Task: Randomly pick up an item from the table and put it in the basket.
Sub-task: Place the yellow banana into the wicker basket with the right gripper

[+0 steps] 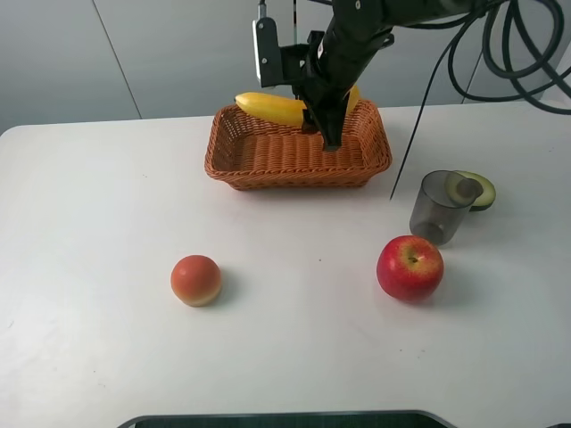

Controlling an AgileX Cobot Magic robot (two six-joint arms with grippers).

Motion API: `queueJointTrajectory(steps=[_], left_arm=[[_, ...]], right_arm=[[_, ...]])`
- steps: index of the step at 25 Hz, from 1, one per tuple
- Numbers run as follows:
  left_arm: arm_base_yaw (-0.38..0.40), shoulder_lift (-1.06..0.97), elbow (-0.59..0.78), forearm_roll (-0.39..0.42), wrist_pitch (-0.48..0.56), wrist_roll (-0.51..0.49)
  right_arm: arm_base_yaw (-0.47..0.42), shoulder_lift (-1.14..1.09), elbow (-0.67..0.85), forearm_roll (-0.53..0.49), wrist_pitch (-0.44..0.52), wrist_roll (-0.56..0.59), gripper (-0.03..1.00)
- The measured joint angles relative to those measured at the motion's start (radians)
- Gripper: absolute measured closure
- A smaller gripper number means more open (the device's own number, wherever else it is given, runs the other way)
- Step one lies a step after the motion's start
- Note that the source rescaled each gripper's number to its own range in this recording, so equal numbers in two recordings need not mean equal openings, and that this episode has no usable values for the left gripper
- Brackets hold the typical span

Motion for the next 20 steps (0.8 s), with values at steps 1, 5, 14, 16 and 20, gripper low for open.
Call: queueJointTrajectory(steps=[1, 5, 14, 16, 20], left_arm=[[0.0, 0.0, 0.0, 0.0, 0.0, 0.0], [0.0, 0.0, 0.0, 0.0, 0.0, 0.0], [0.0, 0.0, 0.0, 0.0, 0.0, 0.0], [0.0, 0.0, 0.0, 0.0, 0.0, 0.0], [0.0, 0.0, 0.0, 0.0, 0.0, 0.0]], right_arm=[[-0.001, 0.007, 0.0, 0.0, -0.002, 0.0, 0.97], [-0.006, 0.028, 0.0, -0.001, -0.004, 0.0, 0.97], [-0.006, 0.03, 0.0, -0.001, -0.012, 0.0, 0.53], [-0.006, 0.03, 0.0, -0.001, -0.014, 0.0, 0.33], [-0.006, 0.03, 0.0, -0.001, -0.019, 0.0, 0.16]])
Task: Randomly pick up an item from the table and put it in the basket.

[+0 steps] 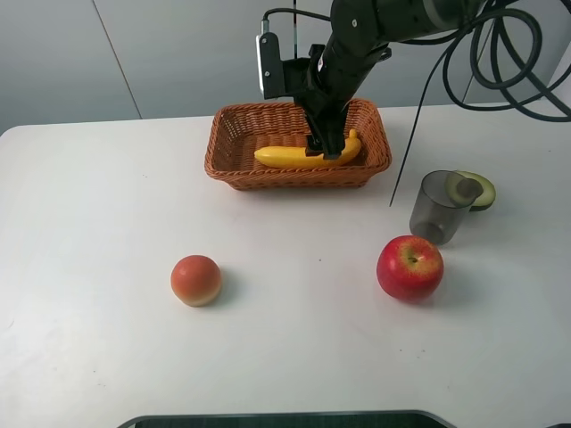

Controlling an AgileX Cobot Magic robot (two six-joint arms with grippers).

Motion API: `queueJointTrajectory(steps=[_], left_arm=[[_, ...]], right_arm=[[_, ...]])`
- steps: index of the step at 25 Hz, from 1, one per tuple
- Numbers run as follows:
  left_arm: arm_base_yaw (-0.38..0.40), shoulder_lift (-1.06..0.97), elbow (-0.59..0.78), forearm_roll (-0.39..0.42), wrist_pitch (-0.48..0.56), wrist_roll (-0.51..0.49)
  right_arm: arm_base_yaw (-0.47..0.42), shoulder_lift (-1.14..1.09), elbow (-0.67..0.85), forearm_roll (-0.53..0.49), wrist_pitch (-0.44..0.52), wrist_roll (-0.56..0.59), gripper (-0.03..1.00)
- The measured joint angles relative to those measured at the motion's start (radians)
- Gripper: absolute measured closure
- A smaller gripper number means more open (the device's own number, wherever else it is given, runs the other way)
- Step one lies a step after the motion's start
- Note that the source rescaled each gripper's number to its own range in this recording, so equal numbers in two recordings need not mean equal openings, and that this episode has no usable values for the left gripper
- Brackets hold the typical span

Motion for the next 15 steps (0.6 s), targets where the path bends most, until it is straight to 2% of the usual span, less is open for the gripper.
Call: queueJointTrajectory(steps=[4, 9, 12, 15], left_arm=[[0.0, 0.0, 0.0, 0.0, 0.0, 0.0], [0.0, 0.0, 0.0, 0.0, 0.0, 0.0], [0.0, 0.0, 0.0, 0.0, 0.0, 0.0], [0.0, 0.0, 0.0, 0.0, 0.0, 0.0]], right_arm=[[0.0, -0.014, 0.0, 0.0, 0.012, 0.018, 0.15], [0.0, -0.104, 0.0, 0.052, 0.087, 0.125, 0.15], [-0.015, -0.163, 0.0, 0.084, 0.172, 0.287, 0.15], [-0.051, -0.211, 0.0, 0.092, 0.265, 0.538, 0.15]])
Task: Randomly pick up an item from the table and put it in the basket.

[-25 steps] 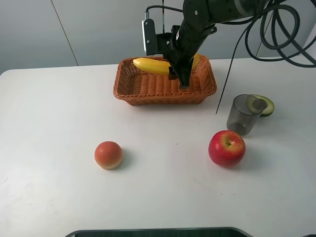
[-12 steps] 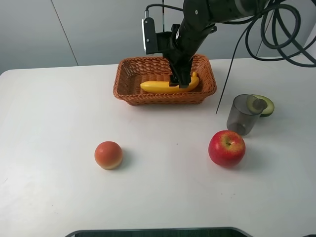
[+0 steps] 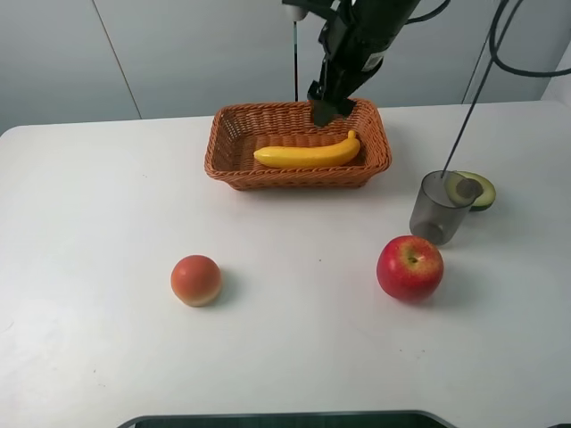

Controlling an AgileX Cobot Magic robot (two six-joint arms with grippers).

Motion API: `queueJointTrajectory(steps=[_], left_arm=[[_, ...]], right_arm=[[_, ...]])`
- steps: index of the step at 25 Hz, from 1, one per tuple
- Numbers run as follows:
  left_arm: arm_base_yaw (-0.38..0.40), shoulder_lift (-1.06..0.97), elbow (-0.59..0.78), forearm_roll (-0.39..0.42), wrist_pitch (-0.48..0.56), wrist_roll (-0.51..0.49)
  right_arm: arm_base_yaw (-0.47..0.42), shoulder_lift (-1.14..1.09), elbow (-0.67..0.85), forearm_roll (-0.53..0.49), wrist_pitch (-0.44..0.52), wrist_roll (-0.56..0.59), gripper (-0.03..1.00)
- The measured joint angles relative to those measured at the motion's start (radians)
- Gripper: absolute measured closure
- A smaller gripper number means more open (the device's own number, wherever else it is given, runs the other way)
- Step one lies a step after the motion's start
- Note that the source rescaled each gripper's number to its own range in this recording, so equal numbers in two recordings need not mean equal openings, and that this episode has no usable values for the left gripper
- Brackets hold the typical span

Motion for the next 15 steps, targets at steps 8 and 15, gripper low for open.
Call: queueJointTrajectory(steps=[8, 15], left_arm=[[0.0, 0.0, 0.0, 0.0, 0.0, 0.0], [0.0, 0.0, 0.0, 0.0, 0.0, 0.0]], right_arm=[[-0.151, -0.201, 0.166, 0.012, 0.074, 0.53, 0.15], [-0.313, -0.414, 0.36, 0.018, 0.121, 0.658, 0.15]])
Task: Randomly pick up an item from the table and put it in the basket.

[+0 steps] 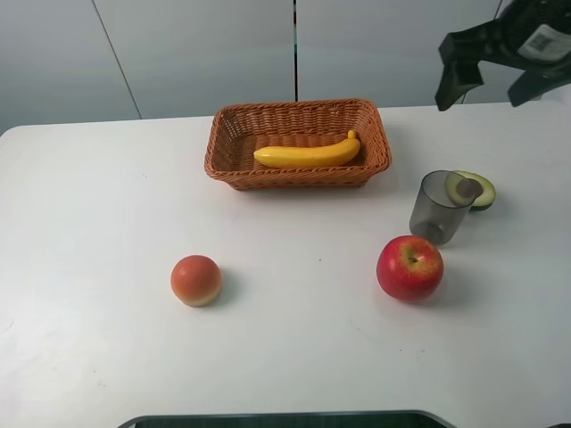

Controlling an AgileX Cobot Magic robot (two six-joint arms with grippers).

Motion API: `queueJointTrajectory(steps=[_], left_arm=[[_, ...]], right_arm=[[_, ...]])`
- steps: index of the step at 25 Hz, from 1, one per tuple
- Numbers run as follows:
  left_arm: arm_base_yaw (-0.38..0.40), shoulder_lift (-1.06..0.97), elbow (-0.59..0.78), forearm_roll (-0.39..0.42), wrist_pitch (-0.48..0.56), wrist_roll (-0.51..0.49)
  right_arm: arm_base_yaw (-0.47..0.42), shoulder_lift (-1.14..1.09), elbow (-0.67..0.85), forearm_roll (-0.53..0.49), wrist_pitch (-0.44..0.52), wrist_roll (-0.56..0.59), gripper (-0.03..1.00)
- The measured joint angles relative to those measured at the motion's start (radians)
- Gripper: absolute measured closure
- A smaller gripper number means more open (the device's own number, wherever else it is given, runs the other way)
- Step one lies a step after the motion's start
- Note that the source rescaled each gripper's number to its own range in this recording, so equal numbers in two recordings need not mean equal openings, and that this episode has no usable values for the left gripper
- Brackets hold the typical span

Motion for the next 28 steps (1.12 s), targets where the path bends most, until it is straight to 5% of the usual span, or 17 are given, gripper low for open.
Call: queueJointTrajectory(steps=[7, 19, 28], left_arm=[[0.0, 0.0, 0.0, 0.0, 0.0, 0.0], [0.0, 0.0, 0.0, 0.0, 0.0, 0.0], [0.0, 0.0, 0.0, 0.0, 0.0, 0.0]], right_arm=[[-0.124, -0.26, 0.165, -0.015, 0.028, 0.013, 0.15], [-0.132, -0.743, 0.375, -0.027, 0.023, -0.064, 0.15], [-0.132, -1.058, 0.47, -0.002, 0.067, -0.123, -0.03]])
